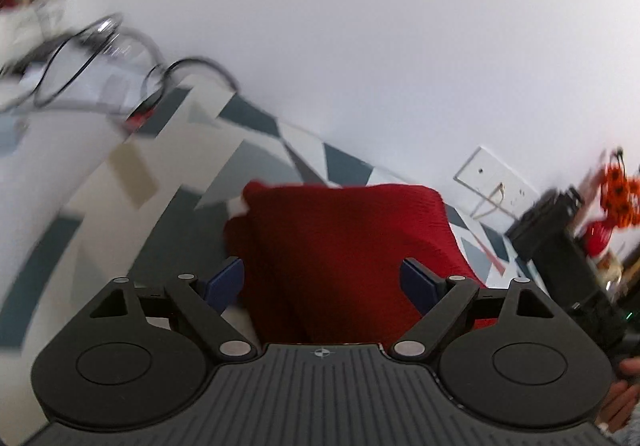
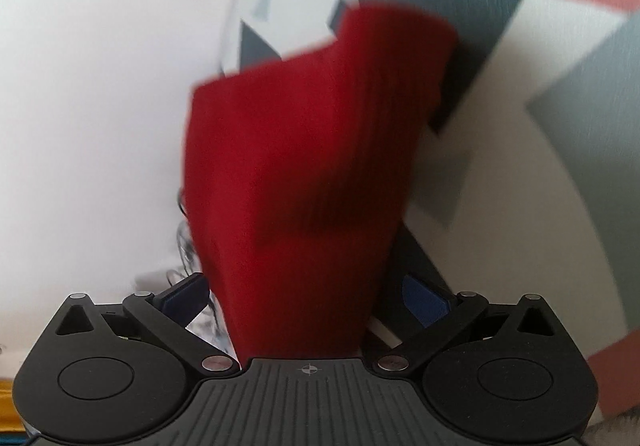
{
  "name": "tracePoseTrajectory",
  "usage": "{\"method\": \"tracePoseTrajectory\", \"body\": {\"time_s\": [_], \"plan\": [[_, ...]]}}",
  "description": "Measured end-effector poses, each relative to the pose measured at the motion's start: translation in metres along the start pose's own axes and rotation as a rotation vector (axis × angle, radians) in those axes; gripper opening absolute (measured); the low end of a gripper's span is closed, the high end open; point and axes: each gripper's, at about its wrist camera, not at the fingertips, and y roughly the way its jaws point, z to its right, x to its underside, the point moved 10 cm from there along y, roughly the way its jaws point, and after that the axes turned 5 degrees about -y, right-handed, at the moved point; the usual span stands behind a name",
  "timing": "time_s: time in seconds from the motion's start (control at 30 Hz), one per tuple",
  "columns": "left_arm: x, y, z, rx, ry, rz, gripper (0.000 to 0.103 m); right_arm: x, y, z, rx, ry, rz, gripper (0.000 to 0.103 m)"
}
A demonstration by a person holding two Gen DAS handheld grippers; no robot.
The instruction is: Fold clothes
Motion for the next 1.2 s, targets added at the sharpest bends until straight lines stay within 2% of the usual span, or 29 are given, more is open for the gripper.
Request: {"method": "tracePoseTrajectory", "body": {"time_s": [0.1, 0.17, 0.23, 0.3, 0.37, 0.47, 0.57, 0.7, 0.83, 1.2], "plan": [[0.009, -0.015, -0.008, -0.006, -0.082, 0.017, 0.087, 0.004, 0.001, -0.006, -0.003, -0.018, -0.017, 0.102], [0.017, -0.022, -0.007, -0.012, -0.090, 0.017, 0.087, -0.002, -0.005, -0.018, 0.016, -0.087, 0.008, 0.102], [0.024, -0.024, -0.002, -0.067, -0.049, 0.020, 0.087, -0.010, -0.012, -0.030, 0.036, -0.159, 0.035, 0.102], [0.031, -0.026, 0.004, -0.123, -0.005, 0.023, 0.089, -0.018, -0.017, -0.042, 0.085, -0.249, 0.065, 0.102], [0.039, -0.026, 0.010, -0.178, 0.037, 0.029, 0.092, -0.033, -0.023, -0.056, 0.181, -0.401, 0.110, 0.102], [0.051, -0.019, 0.024, -0.179, 0.051, 0.018, 0.093, -0.045, -0.027, -0.080, 0.325, -0.628, 0.187, 0.102], [0.061, -0.010, 0.035, -0.174, 0.057, -0.017, 0.093, -0.055, -0.026, -0.103, 0.373, -0.762, 0.257, 0.102], [0.065, -0.002, 0.044, -0.187, 0.046, -0.046, 0.093, -0.072, -0.020, -0.130, 0.380, -0.810, 0.300, 0.102], [0.060, 0.001, 0.048, -0.218, 0.045, -0.036, 0.095, -0.065, -0.031, -0.119, 0.385, -0.848, 0.310, 0.102], [0.064, 0.010, 0.053, -0.263, -0.004, -0.048, 0.095, -0.083, -0.035, -0.117, 0.418, -0.906, 0.314, 0.102]]}}
